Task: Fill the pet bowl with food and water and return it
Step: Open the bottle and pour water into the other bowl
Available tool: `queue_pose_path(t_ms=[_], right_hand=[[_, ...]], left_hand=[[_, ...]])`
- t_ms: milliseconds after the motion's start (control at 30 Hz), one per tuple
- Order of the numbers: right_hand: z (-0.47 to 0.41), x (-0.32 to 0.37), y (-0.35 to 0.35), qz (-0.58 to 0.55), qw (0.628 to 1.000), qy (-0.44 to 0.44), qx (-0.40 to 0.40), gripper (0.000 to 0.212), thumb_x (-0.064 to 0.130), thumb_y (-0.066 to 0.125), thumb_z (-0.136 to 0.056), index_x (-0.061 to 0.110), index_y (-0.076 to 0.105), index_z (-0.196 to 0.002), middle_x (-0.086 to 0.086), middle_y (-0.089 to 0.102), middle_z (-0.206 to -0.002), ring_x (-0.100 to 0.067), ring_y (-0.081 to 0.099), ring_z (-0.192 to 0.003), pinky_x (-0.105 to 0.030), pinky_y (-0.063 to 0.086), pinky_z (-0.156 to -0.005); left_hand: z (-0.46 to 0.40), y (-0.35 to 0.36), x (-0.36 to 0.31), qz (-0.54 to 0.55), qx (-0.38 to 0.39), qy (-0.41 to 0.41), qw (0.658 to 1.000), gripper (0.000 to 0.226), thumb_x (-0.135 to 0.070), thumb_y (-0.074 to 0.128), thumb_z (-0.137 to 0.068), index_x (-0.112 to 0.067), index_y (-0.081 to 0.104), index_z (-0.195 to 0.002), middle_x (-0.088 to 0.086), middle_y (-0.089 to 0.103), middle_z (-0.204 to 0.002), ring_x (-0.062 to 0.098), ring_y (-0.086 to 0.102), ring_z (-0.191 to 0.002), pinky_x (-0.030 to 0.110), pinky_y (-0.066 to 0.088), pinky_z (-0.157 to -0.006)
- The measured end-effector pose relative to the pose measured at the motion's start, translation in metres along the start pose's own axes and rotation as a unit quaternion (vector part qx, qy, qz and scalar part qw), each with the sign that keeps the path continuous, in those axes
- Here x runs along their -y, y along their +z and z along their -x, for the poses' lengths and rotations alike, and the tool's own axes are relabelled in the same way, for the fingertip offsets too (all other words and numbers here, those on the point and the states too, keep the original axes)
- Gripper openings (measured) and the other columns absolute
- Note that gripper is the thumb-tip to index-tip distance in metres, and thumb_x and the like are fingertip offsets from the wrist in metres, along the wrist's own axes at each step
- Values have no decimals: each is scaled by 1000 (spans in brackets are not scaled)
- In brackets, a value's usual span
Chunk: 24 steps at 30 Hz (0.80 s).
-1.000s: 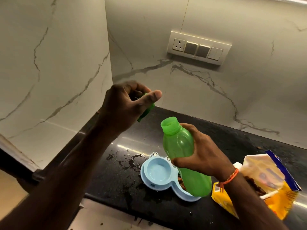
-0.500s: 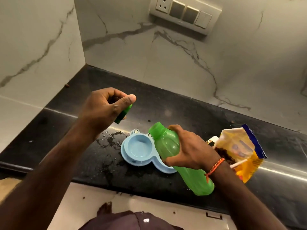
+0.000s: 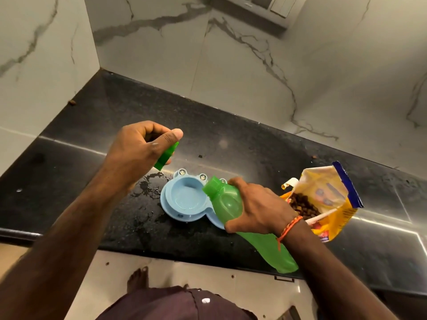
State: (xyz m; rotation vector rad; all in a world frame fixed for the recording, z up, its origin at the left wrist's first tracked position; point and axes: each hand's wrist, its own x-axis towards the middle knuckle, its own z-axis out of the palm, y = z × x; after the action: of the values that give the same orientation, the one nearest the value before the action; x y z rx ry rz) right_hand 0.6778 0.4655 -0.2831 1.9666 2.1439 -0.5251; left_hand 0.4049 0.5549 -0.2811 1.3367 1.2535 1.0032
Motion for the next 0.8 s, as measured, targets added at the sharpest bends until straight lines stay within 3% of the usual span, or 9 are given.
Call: queue_pose_path(t_ms=[333,533,667,800], right_hand=[[1,3,2,21,999,18,25,105,71,75,-60,34,28,-146,-5,62,-121,-29,63,-103,-37,53,-82],[3,4,1,46,998,27,42,105,74,71,-59,34,31,-146,-6,65,-115,-28,64,-100,-37,54,-80],[5,5,1,58,997,27,50,102,77,69,-57,37,33,-144,-5,67,-114,-29,64,-99,-36,53,-79],[5,6,0,68,996,29,55,103,79,68,-57,38,31,-144,-4,66,-115,-28,64,-100,-37,54,-80]], left_hand=[[-6,-1,8,15,10,-3,1000,40,-63,75,-78,-26,73,-94,-7,77,-87,18,78,-77,45,67,-71],[-5,-3,12,7,11,-4,1000,40,-62,77,-81,-25,74,-96,0,78,-87,24,78,-84,55,65,-77],[-3,-3,12,9,15,-9,1000,54,-72,75,-70,-25,73,-97,2,78,-91,26,77,-89,56,64,-80],[-1,-4,12,12,12,-10,1000,52,-71,75,-71,-26,73,-96,2,78,-89,26,77,-87,56,64,-79]])
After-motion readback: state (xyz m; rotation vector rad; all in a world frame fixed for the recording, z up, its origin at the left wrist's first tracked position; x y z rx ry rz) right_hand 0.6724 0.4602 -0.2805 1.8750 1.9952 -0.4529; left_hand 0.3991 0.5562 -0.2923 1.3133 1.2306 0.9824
